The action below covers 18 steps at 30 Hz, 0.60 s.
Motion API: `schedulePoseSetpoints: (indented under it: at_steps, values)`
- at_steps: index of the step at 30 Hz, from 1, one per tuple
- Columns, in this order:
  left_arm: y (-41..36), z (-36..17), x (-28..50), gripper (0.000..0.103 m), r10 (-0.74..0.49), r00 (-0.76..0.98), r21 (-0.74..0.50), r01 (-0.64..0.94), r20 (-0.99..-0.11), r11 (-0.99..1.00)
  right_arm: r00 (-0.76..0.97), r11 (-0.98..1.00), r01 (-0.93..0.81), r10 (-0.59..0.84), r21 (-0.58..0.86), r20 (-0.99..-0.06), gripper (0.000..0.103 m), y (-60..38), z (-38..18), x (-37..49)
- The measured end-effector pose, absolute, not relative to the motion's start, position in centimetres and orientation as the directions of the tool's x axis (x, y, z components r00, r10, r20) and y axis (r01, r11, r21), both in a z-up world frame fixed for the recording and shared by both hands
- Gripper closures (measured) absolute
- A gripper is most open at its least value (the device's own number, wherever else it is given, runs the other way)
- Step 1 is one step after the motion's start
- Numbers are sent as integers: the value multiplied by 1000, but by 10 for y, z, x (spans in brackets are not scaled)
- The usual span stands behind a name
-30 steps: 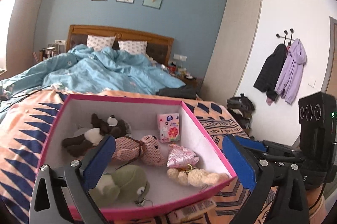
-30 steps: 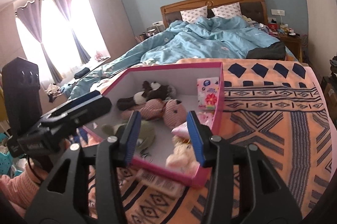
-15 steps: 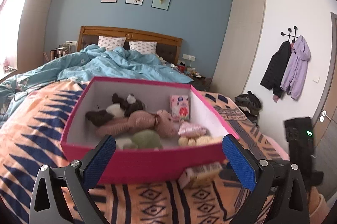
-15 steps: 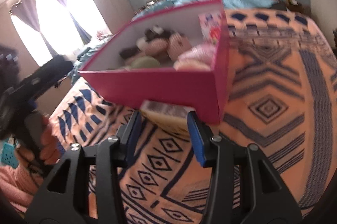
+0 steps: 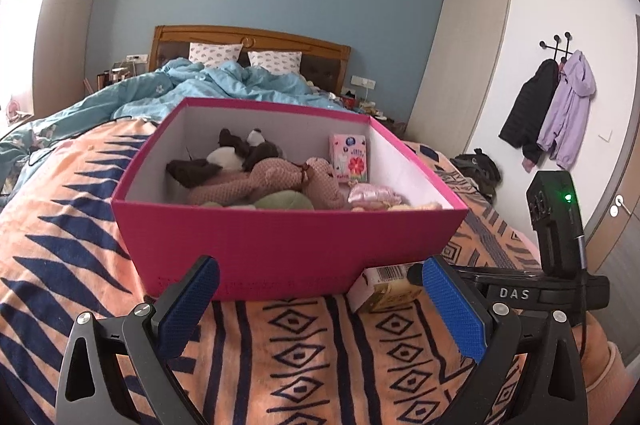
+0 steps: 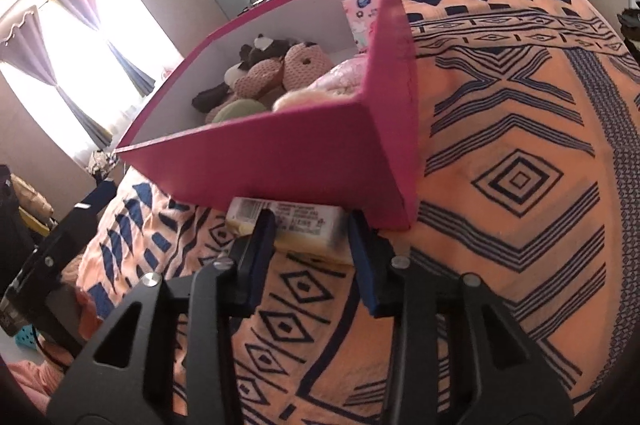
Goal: Organize objects
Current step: 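Move the right gripper back toward the beige carton beside the box, then close the right gripper on the beige tissue carton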
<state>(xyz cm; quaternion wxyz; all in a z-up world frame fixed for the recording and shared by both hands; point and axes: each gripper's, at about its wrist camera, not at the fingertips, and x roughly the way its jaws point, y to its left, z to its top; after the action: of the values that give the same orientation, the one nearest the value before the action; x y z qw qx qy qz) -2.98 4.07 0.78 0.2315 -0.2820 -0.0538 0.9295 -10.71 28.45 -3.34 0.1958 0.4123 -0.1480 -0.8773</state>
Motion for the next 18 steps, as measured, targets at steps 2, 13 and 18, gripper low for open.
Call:
schedulePoseSetpoints:
  at_steps: [2,13,18]
  values:
    - [42,4,-28,0,456,-729,-219,-402,-511,-889,-574,-883,243,-465,402,-674,63,280,-33,-100]
    - [70,-25,-30,0,459,-646,-180,-451,-610,-874,-559,-888,289,-461,359,-690,66,283,-42,-63]
    - [88,-39,-34,7,461,-600,-175,-472,-654,-864,-560,-878,265,-476,398,-679,65,289,-46,-72]
